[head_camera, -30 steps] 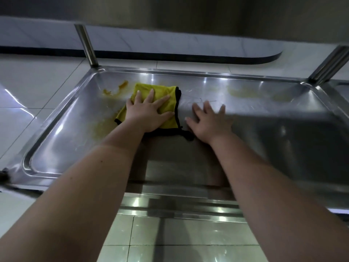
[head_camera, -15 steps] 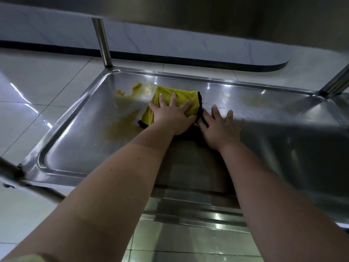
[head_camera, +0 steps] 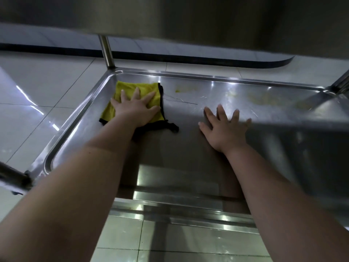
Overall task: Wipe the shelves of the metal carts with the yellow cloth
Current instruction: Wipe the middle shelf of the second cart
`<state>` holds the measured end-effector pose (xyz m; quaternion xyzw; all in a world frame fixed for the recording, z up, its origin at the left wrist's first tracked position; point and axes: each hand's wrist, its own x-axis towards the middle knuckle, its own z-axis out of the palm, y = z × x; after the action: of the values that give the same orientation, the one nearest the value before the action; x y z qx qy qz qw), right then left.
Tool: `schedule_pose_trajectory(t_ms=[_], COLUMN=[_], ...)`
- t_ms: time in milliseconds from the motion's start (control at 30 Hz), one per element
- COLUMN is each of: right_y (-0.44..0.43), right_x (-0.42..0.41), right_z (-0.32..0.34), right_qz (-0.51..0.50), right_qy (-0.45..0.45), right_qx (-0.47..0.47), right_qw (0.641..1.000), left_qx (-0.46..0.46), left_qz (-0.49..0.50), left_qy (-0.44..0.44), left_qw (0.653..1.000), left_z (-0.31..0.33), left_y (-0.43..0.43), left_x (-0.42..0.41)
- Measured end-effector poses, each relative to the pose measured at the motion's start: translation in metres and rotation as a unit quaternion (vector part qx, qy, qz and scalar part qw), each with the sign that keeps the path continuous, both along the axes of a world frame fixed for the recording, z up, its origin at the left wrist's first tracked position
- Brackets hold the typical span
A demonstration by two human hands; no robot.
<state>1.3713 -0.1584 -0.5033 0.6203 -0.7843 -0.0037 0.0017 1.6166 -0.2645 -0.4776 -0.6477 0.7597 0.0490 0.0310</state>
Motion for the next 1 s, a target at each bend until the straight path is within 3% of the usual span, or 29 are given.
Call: schedule_pose_trajectory(t_ms=[267, 400, 567, 700, 833, 1000], right_y=[-0.001, -0.003, -0.002, 0.001, 0.005, 0.004], right_x=[-0.005, -0.007, -0.005, 0.0, 0.004, 0.003], right_z=[0.003, 0.002, 0.002, 0.002, 0.002, 0.006], right_qz=[0.002, 0.003, -0.002, -0.006, -0.013, -0.01], right_qy=[0.004, -0.019, -0.02, -0.016, -0.009, -0.019], right_qx=[0.007, 0.002, 0.006, 0.006, 0.005, 0.016], right_qw=[1.0, 1.0, 1.0, 1.0, 1.0, 1.0], left_qx=[0.006, 0.0, 0.015, 0.014, 0.01, 0.009], left_qz=[-0.095, -0.081, 0.01, 0.0, -0.002, -0.1], left_qy=[-0.002, 0.03, 0.029, 0.008, -0.01, -0.007], left_qw=[0.995, 0.996, 0.999, 1.0, 1.0, 0.995], left_z=[0.001, -0.002, 0.0, 0.0, -0.001, 0.001], left_y=[0.018, 0.003, -0.015, -0.003, 0.018, 0.063], left_x=[-0.099, -0.056, 0.045, 0.075, 0.043, -0.067])
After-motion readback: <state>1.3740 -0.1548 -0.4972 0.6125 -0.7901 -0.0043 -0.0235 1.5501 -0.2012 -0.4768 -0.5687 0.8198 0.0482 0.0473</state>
